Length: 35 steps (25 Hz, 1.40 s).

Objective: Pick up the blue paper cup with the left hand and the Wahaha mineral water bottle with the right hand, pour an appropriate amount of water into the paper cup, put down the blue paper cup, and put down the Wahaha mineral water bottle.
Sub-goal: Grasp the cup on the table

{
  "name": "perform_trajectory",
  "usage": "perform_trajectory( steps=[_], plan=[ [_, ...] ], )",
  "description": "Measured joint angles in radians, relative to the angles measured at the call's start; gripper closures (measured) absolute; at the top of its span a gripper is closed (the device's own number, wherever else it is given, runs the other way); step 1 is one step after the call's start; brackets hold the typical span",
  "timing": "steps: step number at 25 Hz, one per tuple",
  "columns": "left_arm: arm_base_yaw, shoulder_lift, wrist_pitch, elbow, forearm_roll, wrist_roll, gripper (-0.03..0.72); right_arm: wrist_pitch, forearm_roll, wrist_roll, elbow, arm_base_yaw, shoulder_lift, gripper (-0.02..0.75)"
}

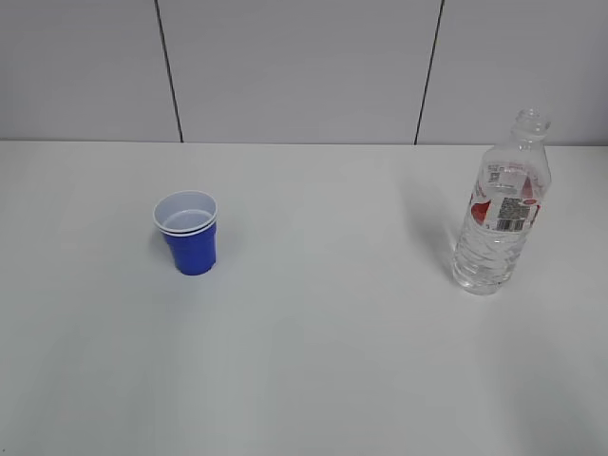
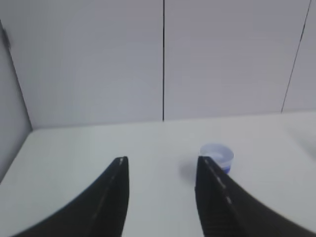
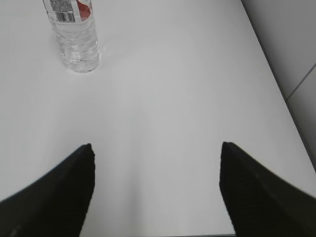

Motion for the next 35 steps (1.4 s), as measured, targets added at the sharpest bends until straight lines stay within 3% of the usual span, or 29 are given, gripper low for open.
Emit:
perform_trajectory(
  steps=[6, 15, 27, 29, 35],
  plan=[
    [0.0, 0.01, -0.273, 0.0, -0.054, 0.002, 0.32, 0.0, 0.0, 0.0, 0.0, 0.0, 0.0, 0.15],
    [-0.02, 0.236, -0.469, 0.0, -0.068, 0.006, 0.308, 0.0, 0.0, 0.0, 0.0, 0.0, 0.0, 0.15],
    [-0.203, 0.587, -0.794, 0.0, 0.002, 0.01, 0.302, -0.011, 0.002, 0.0, -0.005, 0.0, 0.0, 0.15],
    [-0.239, 0.623, -0.829, 0.0, 0.031, 0.01, 0.301, -0.072, 0.016, 0.0, -0.02, 0.0, 0.0, 0.15],
    [-0.312, 0.746, -0.927, 0.0, 0.056, 0.01, 0.301, -0.445, 0.104, 0.0, -0.04, 0.0, 0.0, 0.15]
  ],
)
